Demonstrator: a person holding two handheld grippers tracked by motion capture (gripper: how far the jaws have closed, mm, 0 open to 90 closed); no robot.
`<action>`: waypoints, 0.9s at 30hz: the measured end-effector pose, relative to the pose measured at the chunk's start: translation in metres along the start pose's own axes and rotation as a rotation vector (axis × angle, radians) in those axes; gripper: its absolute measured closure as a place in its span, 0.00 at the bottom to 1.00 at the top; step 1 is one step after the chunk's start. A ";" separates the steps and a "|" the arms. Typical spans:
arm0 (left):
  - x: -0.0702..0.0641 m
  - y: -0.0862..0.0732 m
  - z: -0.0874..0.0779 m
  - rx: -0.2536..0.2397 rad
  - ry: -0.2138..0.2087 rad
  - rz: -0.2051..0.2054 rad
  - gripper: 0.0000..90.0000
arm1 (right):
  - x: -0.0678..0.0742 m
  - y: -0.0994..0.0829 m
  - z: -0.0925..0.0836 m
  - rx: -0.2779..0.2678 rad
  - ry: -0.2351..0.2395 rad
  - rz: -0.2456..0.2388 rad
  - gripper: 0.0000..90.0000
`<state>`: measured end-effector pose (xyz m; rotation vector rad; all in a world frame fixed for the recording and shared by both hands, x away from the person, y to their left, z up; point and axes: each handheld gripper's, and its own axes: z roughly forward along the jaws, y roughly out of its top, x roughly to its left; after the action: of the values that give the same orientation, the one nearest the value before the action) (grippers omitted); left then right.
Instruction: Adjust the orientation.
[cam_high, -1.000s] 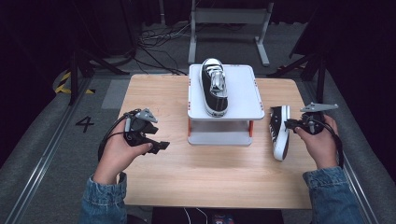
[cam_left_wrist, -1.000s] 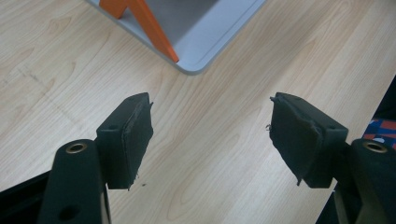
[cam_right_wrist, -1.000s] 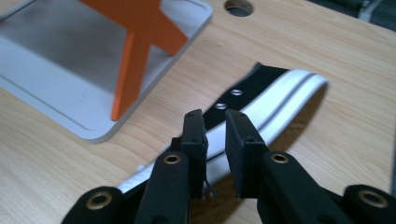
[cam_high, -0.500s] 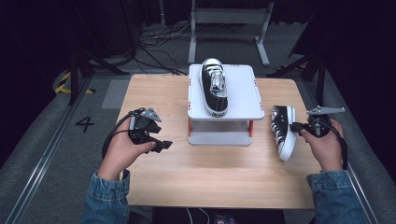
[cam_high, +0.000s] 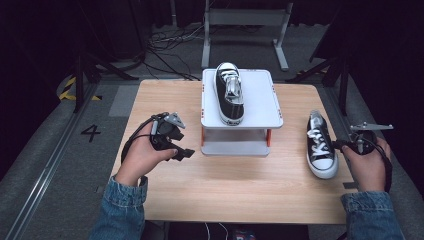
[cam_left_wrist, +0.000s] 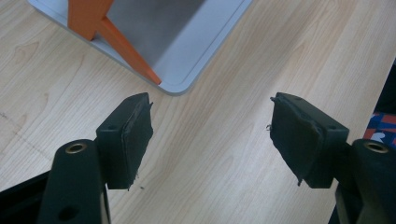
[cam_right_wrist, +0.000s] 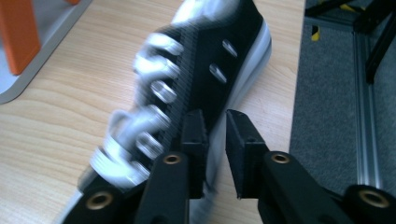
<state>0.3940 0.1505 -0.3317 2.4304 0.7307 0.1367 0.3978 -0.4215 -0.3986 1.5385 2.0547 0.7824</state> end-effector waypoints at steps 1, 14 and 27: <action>0.000 0.000 0.000 0.000 0.000 -0.001 0.34 | -0.002 -0.002 0.000 -0.003 0.004 0.016 0.87; -0.003 -0.027 -0.010 0.021 0.044 -0.055 0.33 | 0.006 0.027 0.020 -0.058 0.026 0.013 0.61; -0.012 -0.071 -0.032 0.029 0.086 -0.117 0.33 | 0.005 0.047 0.077 0.050 -0.051 0.067 0.52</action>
<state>0.3424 0.2081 -0.3449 2.4141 0.9169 0.1863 0.4802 -0.3934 -0.4239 1.6452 2.0095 0.7136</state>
